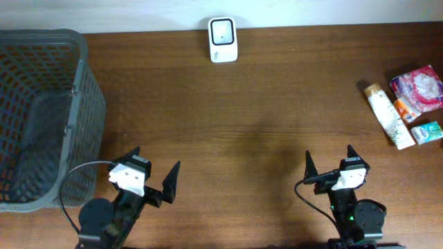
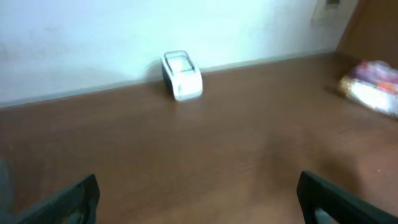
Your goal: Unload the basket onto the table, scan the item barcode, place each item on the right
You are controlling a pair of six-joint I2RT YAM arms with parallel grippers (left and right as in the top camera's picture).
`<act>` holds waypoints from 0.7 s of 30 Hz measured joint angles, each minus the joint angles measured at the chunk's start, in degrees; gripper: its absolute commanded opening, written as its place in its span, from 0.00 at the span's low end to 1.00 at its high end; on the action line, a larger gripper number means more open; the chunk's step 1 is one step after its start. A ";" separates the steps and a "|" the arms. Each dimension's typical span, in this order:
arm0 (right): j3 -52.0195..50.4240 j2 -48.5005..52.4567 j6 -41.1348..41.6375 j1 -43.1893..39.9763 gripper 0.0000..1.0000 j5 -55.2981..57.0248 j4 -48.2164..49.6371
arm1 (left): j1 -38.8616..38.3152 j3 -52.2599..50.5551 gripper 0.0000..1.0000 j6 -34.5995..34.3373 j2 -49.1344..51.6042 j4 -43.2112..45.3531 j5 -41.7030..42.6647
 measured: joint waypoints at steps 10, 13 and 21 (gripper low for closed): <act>0.00 0.00 0.00 0.00 0.99 -0.02 0.00 | 5.99 -20.48 0.99 -3.04 -13.14 14.45 -5.46; 0.00 0.00 0.00 0.00 0.99 -0.02 0.00 | 6.45 -22.49 0.99 -3.30 -15.67 13.92 -6.91; 0.00 0.00 -0.11 0.00 0.99 -0.02 0.00 | 9.42 -22.49 0.99 -3.32 -15.80 13.22 -10.86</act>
